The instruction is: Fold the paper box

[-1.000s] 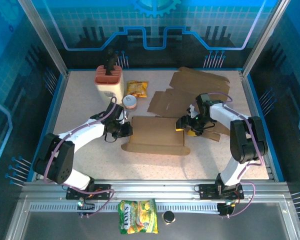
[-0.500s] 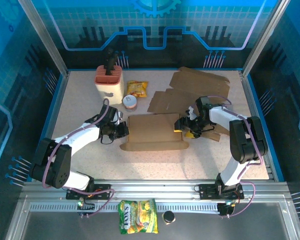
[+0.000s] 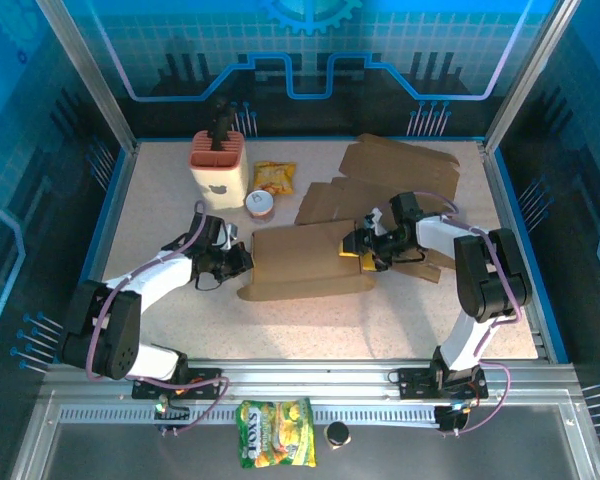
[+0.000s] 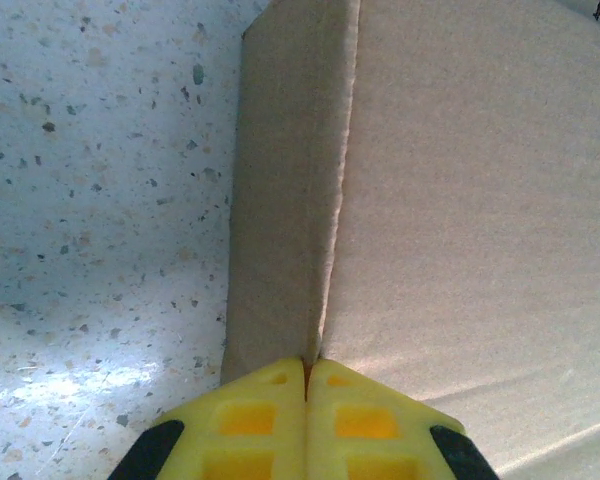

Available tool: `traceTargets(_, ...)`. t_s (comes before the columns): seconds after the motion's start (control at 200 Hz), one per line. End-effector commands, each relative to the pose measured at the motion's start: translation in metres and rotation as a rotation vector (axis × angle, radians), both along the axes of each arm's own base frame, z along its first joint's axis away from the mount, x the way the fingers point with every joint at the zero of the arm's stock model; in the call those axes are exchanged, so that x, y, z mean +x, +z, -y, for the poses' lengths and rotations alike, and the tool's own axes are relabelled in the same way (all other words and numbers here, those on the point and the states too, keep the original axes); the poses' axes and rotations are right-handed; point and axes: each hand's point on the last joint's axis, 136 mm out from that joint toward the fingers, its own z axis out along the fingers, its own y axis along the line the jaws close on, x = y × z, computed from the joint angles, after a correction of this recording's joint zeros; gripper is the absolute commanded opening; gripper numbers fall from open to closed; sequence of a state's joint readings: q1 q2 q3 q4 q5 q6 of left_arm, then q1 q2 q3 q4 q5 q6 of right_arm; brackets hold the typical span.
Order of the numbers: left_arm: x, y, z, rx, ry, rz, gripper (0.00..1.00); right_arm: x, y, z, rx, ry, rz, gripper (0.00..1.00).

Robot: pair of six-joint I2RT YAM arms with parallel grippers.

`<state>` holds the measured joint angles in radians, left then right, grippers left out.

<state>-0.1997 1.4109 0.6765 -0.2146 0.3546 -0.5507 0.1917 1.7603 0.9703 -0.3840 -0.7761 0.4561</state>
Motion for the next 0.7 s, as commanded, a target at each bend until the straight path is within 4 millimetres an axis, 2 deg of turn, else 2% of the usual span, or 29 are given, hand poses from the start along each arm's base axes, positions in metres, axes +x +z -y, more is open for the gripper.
traceTargets(0.0,-0.029,-0.038,-0.024,0.090,0.071,-0.162,0.04,-0.004,0.011,-0.018,0.081,0.036,0.012,0.78)
traceTargets(0.235,-0.025,-0.036,-0.022,0.080,0.071,-0.146,0.05,-0.005,0.029,-0.031,0.146,-0.005,0.029,0.68)
traceTargets(0.275,-0.024,-0.034,-0.022,0.078,0.068,-0.135,0.06,-0.002,0.038,-0.033,0.172,-0.017,0.042,0.67)
traceTargets(0.32,-0.022,-0.031,-0.021,0.074,0.065,-0.123,0.08,-0.008,0.035,-0.033,0.182,-0.034,0.023,0.65)
traceTargets(0.695,-0.012,-0.018,-0.014,0.038,0.039,-0.075,0.14,-0.005,0.067,-0.038,0.249,-0.095,0.029,0.62)
